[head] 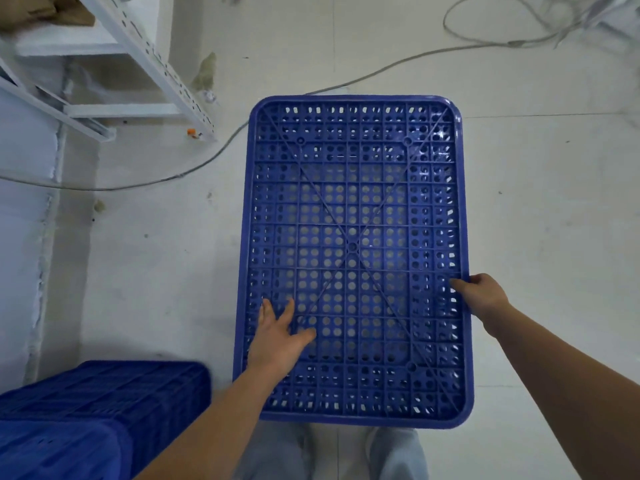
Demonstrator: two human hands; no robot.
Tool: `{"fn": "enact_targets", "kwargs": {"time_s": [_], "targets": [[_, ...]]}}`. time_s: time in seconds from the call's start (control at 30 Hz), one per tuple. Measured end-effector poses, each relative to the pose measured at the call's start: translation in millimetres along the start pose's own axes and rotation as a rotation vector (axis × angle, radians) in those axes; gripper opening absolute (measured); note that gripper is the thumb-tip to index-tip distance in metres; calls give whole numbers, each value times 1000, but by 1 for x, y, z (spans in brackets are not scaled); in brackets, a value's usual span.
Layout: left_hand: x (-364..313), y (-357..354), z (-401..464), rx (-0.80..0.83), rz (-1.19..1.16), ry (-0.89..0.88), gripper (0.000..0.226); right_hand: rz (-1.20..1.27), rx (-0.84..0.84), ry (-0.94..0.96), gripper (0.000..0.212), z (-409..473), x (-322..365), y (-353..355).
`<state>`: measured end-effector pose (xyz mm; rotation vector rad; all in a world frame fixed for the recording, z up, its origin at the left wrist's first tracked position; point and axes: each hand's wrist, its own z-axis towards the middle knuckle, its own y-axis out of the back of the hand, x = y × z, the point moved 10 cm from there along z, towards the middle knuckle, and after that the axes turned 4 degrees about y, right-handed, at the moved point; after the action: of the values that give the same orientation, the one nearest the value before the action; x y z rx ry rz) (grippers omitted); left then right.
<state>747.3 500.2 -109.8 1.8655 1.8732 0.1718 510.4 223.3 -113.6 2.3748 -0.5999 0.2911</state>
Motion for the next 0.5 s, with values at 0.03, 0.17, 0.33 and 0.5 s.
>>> {"fn": "enact_targets", "kwargs": {"time_s": [0.03,0.17,0.33,0.5], "targets": [[-8,-8,-2,8,7,-10,78,2,5,-13,25,4,-6,9],[-37,-35,-13,8,47,-66,77,22,20,-61,30,20,-30,41],[-52,-56,-19,19,49,-85,76,1,15,-69,38,26,-46,71],[-57,-61,-19,14,41,-86,75,62,-74,-47,43,13,-47,95]]}}
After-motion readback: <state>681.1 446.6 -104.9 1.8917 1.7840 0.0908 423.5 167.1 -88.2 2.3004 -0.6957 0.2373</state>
